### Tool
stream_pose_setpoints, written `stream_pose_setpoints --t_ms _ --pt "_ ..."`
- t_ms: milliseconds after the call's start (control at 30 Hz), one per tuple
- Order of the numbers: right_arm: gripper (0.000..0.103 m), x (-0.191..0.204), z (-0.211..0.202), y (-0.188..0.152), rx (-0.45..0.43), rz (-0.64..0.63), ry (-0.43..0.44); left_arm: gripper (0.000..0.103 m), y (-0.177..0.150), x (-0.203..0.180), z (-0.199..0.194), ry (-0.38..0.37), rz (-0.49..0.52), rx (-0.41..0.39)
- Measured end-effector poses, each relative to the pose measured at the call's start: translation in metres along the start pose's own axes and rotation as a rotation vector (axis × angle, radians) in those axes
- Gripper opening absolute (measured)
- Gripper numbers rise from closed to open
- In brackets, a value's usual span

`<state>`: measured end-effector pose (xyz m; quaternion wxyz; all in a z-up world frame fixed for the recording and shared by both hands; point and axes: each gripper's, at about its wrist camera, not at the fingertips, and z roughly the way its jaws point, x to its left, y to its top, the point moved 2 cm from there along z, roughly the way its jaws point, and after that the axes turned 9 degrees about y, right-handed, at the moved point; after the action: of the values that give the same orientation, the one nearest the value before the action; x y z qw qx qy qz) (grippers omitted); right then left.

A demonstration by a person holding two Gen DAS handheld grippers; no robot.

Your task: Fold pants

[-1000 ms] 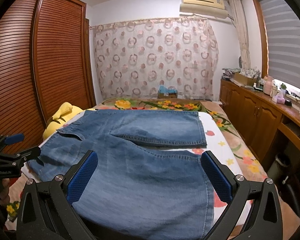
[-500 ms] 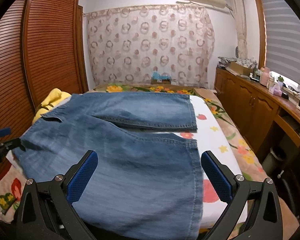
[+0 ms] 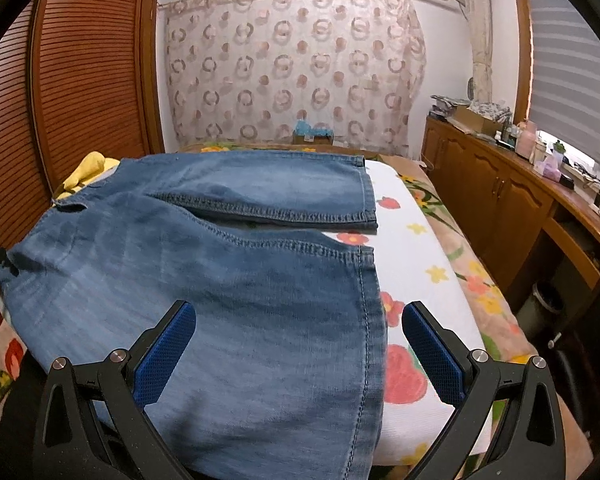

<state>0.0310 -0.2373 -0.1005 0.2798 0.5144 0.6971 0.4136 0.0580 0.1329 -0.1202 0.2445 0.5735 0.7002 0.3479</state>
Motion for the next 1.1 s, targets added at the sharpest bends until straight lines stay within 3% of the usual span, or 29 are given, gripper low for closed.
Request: stream_pose_setpoints --t_ms 167,367,800,933,1033,1100 --pt "0.103 -0.003 -0.006 0.0 0.006 0.0 0.001 0.076 -0.007 0.024 0.005 0.039 -0.024 0.022" --pt "0.103 -0.016 -0.01 -0.005 0.019 0.007 0.006 0.072 -0.015 0.048 0.014 0.063 -0.063 0.047" --pt "0.102 -0.029 -0.028 -0.016 0.071 0.036 0.012 0.064 -0.026 0.048 0.033 0.021 -0.088 0.099" --pt "0.1 -0.029 -0.027 -0.016 0.086 0.026 0.026 0.053 -0.027 0.047 0.032 0.011 -0.079 0.091" --pt "0.1 -0.028 -0.022 -0.017 0.103 0.017 0.033 0.035 -0.025 0.044 0.029 -0.001 -0.064 0.068" --pt "0.097 -0.028 -0.021 -0.017 0.117 0.013 0.036 0.031 -0.023 0.042 0.024 0.006 -0.052 0.038"
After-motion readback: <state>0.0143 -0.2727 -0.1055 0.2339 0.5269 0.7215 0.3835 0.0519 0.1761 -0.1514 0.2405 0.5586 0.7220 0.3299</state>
